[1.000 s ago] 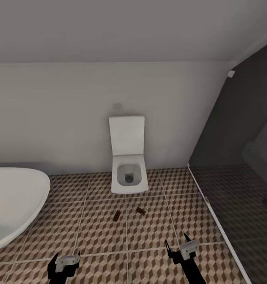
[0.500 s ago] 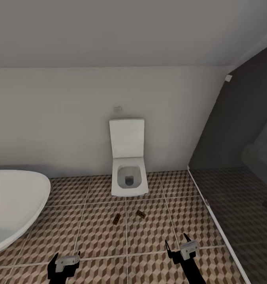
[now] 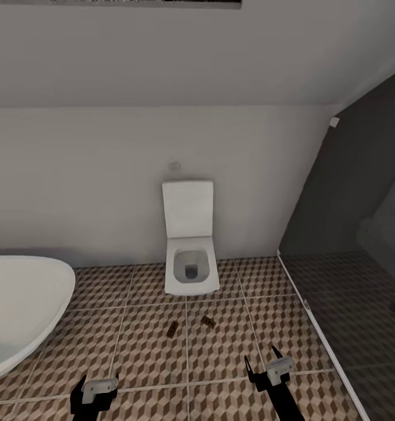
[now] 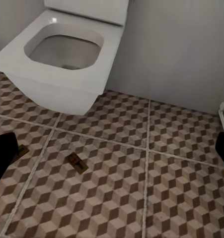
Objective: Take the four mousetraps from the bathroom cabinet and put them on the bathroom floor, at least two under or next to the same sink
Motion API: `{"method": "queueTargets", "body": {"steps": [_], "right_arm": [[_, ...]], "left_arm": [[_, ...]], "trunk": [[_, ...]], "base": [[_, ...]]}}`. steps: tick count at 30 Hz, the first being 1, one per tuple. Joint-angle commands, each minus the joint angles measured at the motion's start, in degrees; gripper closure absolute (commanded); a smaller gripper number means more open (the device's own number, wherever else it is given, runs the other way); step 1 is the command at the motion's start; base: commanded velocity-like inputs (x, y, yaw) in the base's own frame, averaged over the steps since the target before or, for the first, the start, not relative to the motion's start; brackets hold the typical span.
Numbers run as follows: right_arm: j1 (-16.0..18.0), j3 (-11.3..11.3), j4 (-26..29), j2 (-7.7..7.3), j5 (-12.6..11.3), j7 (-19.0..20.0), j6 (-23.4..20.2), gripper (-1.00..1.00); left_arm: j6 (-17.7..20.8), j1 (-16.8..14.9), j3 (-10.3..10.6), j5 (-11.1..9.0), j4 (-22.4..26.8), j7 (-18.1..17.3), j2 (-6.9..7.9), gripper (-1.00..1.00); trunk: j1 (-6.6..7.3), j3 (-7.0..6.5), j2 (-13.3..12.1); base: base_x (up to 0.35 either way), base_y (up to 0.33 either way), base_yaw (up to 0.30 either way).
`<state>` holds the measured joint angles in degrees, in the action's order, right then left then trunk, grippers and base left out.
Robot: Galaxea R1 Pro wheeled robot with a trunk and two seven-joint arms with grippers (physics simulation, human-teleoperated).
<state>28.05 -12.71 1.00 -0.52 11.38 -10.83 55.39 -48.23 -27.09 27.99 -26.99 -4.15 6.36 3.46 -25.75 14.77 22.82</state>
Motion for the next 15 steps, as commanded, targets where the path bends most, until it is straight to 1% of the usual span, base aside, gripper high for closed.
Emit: {"method": "queueTargets", "body": {"steps": [1, 15], "right_arm": [[0.1, -0.2, 0.0, -0.01, 0.5, -0.6, 0.1, -1.00], [0.1, -0.2, 0.0, -0.01, 0.5, -0.6, 0.1, -1.00]], "left_arm": [[-0.2, -0.1, 0.5, 0.1, -0.2, 0.5, -0.04, -1.00], [-0.2, -0.1, 0.5, 0.1, -0.2, 0.5, -0.04, -1.00]], "trunk": [[-0.03, 0.01, 0.1], [-0.03, -1.29, 0.1]], "base": [[0.000, 0.000, 0.000], [0.000, 0.000, 0.000]]}}
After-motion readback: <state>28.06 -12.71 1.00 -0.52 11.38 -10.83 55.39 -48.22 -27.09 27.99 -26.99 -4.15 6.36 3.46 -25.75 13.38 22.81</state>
